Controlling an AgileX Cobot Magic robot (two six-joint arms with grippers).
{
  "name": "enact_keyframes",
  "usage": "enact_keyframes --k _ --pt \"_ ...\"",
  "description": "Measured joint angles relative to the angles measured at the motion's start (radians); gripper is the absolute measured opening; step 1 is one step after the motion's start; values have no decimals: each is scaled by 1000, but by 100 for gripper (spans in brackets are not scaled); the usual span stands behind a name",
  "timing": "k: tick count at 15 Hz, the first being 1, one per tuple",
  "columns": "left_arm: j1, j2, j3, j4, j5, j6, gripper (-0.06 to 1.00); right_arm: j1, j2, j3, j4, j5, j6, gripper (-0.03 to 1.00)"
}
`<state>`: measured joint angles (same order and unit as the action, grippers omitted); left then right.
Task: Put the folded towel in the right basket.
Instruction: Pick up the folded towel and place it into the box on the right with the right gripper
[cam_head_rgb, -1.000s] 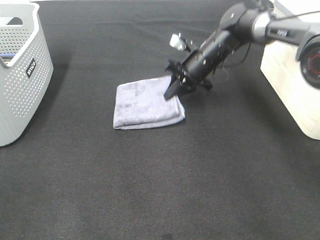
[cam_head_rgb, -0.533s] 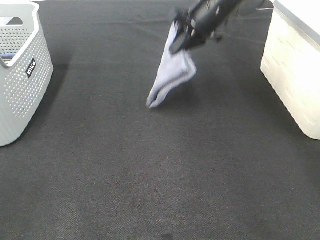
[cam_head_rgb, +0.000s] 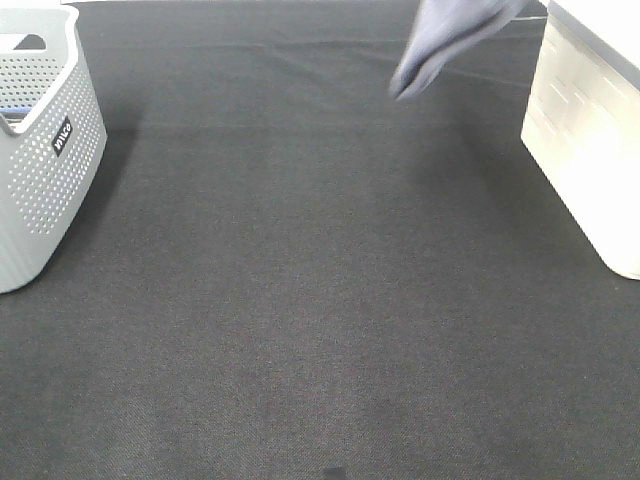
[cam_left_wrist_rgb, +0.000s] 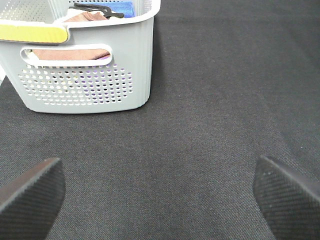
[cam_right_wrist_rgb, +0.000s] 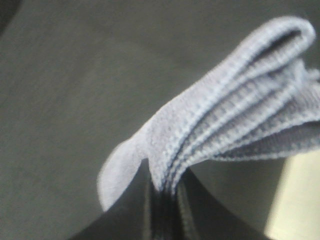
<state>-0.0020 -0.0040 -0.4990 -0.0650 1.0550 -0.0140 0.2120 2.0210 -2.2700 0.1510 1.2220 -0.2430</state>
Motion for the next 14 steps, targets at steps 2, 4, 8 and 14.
enact_keyframes --k 2,4,8,14 --pt "0 0 0 0 0 0 97 -80 -59 0 -8 1 12 6" --pt "0 0 0 0 0 0 97 -176 -107 0 -10 1 27 6" --pt "0 0 0 0 0 0 97 -353 -131 28 -16 1 35 6" --pt "0 0 0 0 0 0 97 -451 -65 166 -27 2 81 6"
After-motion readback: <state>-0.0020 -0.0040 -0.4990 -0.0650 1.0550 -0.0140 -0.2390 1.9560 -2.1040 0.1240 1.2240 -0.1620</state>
